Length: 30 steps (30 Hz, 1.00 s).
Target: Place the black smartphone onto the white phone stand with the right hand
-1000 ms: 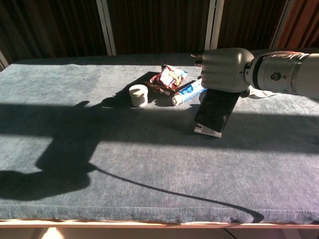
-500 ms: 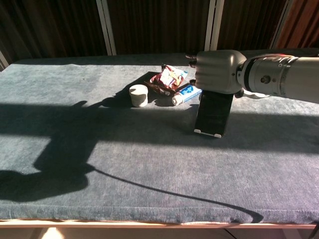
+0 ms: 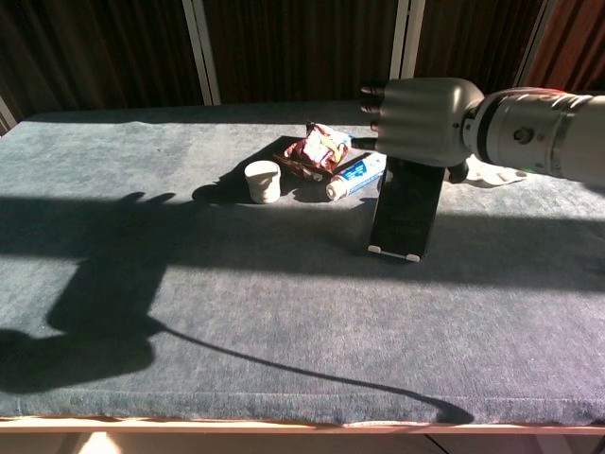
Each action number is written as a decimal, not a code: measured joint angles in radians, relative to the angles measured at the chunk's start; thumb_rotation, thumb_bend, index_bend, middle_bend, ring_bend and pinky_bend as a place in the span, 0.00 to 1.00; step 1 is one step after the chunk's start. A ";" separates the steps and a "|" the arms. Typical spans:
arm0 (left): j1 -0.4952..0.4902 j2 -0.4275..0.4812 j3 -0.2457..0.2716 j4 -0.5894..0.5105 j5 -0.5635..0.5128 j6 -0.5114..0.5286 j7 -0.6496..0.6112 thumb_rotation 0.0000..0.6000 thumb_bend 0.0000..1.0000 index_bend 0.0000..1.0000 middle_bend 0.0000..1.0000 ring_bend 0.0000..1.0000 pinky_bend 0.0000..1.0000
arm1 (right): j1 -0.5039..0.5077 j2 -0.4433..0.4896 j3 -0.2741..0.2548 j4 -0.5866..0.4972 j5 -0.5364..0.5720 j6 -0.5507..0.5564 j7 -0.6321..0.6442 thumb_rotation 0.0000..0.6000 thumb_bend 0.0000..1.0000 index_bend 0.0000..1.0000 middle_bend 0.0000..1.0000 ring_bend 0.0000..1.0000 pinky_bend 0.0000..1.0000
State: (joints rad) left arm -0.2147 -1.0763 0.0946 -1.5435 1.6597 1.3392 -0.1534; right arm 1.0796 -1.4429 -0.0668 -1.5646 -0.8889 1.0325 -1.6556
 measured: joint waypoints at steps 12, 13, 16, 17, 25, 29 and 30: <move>0.033 -0.010 -0.019 0.012 0.002 0.098 0.003 1.00 0.40 0.00 0.00 0.00 0.00 | -0.198 0.127 -0.014 -0.274 -0.205 0.264 0.411 1.00 0.15 0.00 0.00 0.00 0.06; 0.039 -0.013 -0.023 0.015 0.002 0.116 0.002 1.00 0.40 0.00 0.00 0.00 0.00 | -0.230 0.137 -0.023 -0.285 -0.239 0.298 0.463 1.00 0.15 0.00 0.00 0.00 0.06; 0.063 -0.025 -0.040 0.030 0.000 0.182 0.003 1.00 0.40 0.00 0.00 0.00 0.00 | -0.356 0.169 -0.060 -0.307 -0.339 0.428 0.645 1.00 0.15 0.00 0.00 0.00 0.01; 0.074 -0.032 -0.048 0.036 -0.003 0.206 0.006 1.00 0.40 0.00 0.00 0.00 0.00 | -0.409 0.178 -0.074 -0.309 -0.367 0.478 0.720 1.00 0.15 0.00 0.00 0.00 0.00; 0.110 -0.045 -0.072 0.033 -0.042 0.234 0.048 1.00 0.41 0.00 0.00 0.00 0.00 | -0.706 0.186 -0.123 -0.145 -0.465 0.702 1.223 1.00 0.15 0.00 0.00 0.00 0.00; 0.107 -0.040 -0.068 0.018 -0.044 0.210 0.063 1.00 0.41 0.00 0.00 0.00 0.00 | -0.835 0.179 -0.121 0.022 -0.482 0.754 1.436 1.00 0.15 0.00 0.00 0.00 0.00; 0.106 -0.039 -0.067 0.016 -0.044 0.207 0.064 1.00 0.41 0.00 0.00 0.00 0.00 | -0.858 0.179 -0.120 0.049 -0.486 0.760 1.463 1.00 0.15 0.00 0.00 0.00 0.00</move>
State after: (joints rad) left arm -0.1083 -1.1156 0.0281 -1.5271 1.6158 1.5464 -0.0890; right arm 0.2218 -1.2641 -0.1865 -1.5151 -1.3747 1.7930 -0.1923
